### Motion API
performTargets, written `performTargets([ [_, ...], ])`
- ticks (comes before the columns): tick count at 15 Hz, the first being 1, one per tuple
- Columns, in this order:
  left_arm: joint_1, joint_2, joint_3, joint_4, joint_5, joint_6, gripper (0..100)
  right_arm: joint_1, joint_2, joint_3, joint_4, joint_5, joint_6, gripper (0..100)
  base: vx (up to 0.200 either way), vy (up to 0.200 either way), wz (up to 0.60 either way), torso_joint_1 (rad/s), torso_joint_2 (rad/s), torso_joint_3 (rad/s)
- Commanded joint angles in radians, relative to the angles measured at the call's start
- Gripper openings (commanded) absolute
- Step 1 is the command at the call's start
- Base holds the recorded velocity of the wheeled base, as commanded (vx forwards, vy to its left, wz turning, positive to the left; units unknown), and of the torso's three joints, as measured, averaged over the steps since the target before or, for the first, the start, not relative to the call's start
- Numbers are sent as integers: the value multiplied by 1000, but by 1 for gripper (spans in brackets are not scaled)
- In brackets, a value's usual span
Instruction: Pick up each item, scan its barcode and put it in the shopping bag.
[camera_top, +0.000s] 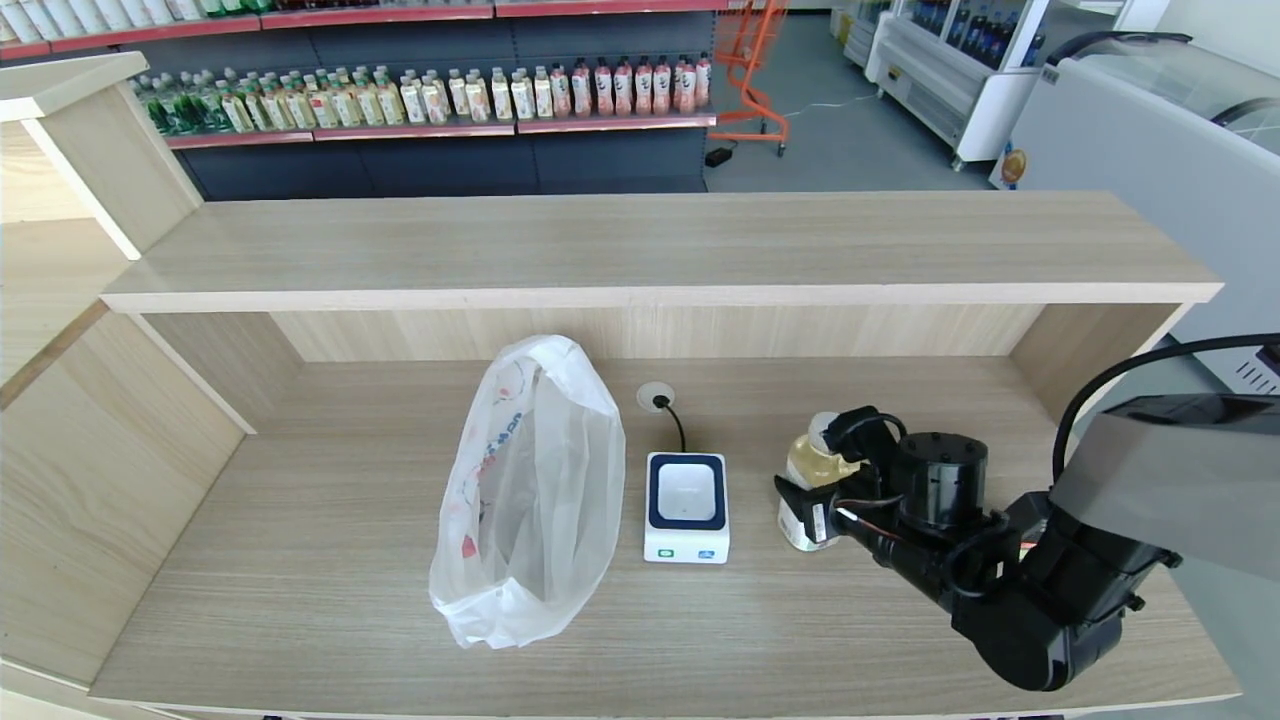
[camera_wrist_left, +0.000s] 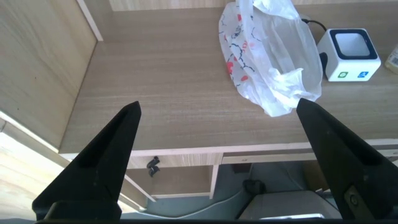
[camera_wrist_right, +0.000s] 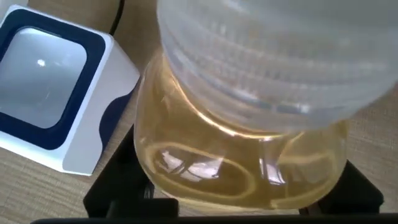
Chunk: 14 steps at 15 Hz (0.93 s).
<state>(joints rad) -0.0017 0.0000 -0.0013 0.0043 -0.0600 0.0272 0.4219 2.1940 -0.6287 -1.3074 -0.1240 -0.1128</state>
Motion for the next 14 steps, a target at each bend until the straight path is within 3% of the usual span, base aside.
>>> performTargets([
  [1, 0, 0, 1, 0, 0, 0, 100, 0, -7, -12, 2, -3, -4, 0, 0, 0, 0, 0, 0, 0],
  [4, 0, 0, 0, 0, 0, 0, 100, 3, -77, 38, 20, 9, -7, 0, 0, 0, 0, 0, 0, 0],
  [6, 0, 0, 0, 0, 0, 0, 100, -40, -125, 73, 28, 40, -4, 0, 0, 0, 0, 0, 0, 0],
  [8, 0, 0, 1, 0, 0, 0, 100, -92, -252, 64, 160, 110, -4, 0, 0, 0, 0, 0, 0, 0],
  [12, 0, 0, 0, 0, 0, 0, 100, -167, -652, -9, 619, 629, 119, 0, 0, 0, 0, 0, 0, 0],
  [14, 0, 0, 0, 0, 0, 0, 100, -212, -688, -3, 657, 856, 122, 0, 0, 0, 0, 0, 0, 0],
])
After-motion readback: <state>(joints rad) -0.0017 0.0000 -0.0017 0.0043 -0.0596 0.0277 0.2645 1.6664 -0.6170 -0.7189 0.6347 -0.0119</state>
